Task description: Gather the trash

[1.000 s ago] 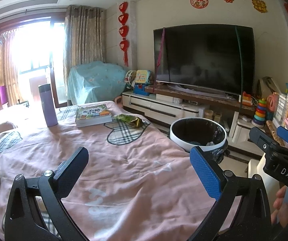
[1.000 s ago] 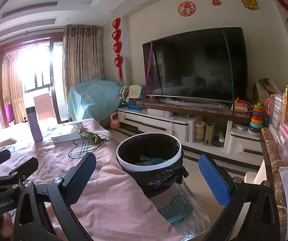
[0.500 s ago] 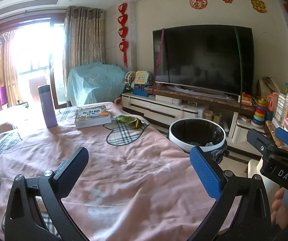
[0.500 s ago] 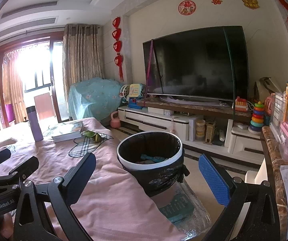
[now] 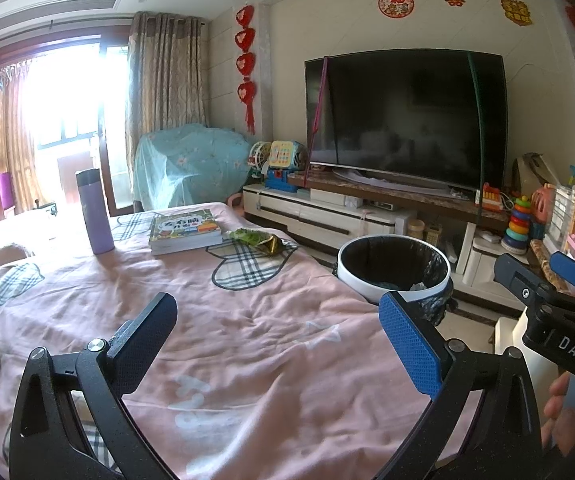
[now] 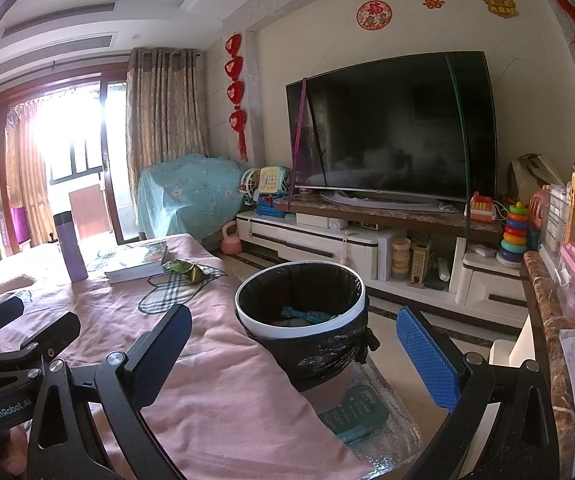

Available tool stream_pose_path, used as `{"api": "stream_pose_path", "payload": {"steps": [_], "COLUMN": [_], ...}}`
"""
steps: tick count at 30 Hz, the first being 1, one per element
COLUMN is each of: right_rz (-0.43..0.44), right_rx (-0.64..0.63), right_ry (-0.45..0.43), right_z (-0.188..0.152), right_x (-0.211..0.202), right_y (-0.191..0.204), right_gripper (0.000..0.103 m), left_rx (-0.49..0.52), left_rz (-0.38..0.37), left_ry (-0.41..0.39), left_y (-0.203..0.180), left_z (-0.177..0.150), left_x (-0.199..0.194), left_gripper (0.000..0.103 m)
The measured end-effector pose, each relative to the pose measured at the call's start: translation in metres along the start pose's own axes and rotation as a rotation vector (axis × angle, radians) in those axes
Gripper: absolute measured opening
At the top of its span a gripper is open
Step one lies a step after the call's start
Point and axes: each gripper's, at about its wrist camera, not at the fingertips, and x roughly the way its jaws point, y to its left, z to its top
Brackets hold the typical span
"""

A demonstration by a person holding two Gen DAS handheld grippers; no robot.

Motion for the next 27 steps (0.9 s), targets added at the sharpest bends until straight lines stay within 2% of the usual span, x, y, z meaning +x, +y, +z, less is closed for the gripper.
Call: {"api": "stream_pose_path", "payload": {"steps": [27], "right_rz": [0.004], "right_rx": [0.003], "right_ry": [0.002], "right_z": [-0.0005], "right_x": [0.0001], "right_y": [0.0012], "right_gripper": [0.103], "left_rx": [0.001], "left_rz": [-0.006], "left_ry": [0.003], "left_y": [-0.0017], "left_z": [0.0000], "left_x": [-0.0009], "left_gripper": [0.103]}}
